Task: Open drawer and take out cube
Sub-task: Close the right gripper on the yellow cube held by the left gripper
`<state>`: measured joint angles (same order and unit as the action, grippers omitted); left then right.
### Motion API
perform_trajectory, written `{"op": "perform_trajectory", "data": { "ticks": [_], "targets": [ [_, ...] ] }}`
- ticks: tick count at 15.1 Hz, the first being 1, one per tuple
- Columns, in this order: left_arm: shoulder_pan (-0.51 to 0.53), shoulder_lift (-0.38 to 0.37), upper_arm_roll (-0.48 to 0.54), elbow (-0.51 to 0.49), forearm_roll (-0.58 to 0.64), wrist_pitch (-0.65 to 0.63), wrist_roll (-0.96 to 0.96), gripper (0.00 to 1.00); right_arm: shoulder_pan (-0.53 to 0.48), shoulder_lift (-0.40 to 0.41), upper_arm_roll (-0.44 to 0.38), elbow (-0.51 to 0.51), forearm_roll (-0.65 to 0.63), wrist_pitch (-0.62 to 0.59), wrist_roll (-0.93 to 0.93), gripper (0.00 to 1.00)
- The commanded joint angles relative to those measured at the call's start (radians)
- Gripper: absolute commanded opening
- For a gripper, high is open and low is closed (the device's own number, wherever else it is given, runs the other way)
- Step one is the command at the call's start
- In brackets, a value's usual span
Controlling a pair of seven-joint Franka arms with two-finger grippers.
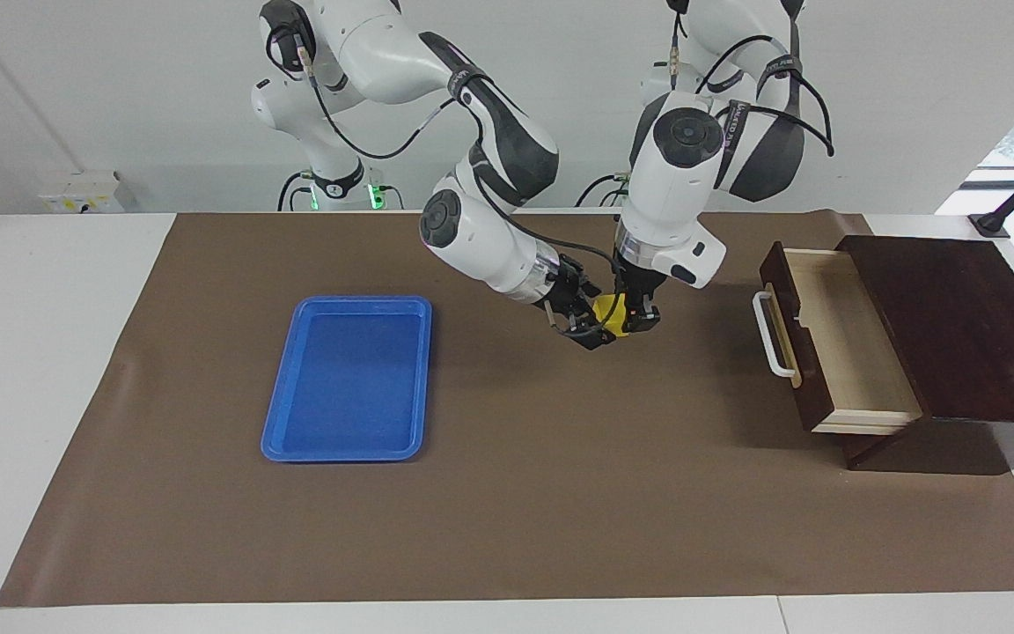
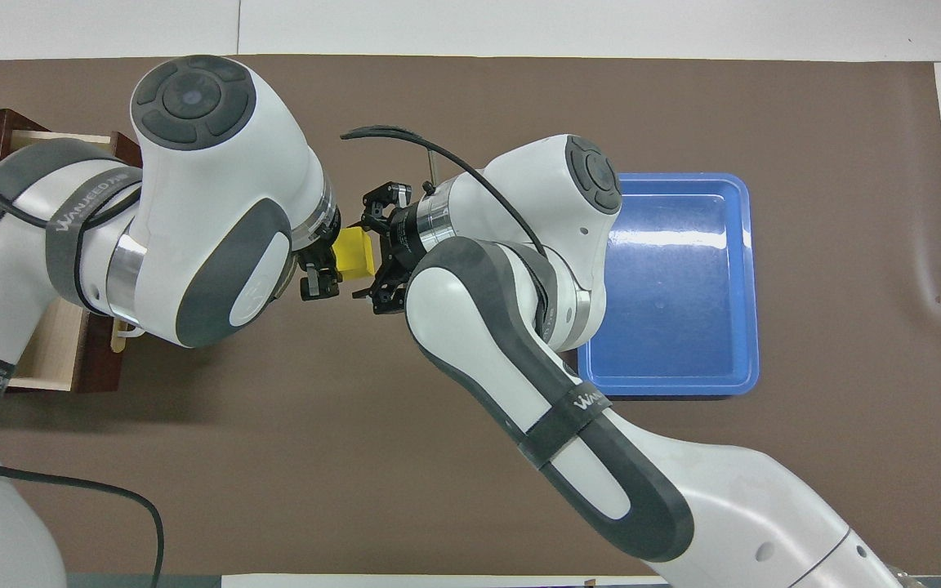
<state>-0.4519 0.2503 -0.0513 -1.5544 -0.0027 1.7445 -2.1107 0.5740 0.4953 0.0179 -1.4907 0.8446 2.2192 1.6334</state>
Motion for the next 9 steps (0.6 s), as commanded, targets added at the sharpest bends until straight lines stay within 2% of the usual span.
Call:
{"op": "perform_trajectory", "data": {
  "ticks": [1, 9],
  "targets": [
    [-0.017, -0.028, 0.018, -0.03, -0.01, 0.009, -0.014, 0.0, 0.004, 0.006, 0.0, 0.009, 0.019, 0.027, 0.049, 0.0],
    [-0.017, -0.028, 0.018, -0.029, -0.008, 0.015, -0.012, 0.0, 0.004, 0.008, 0.0, 0.017, 0.021, 0.033, 0.054, 0.0]
  ]
}}
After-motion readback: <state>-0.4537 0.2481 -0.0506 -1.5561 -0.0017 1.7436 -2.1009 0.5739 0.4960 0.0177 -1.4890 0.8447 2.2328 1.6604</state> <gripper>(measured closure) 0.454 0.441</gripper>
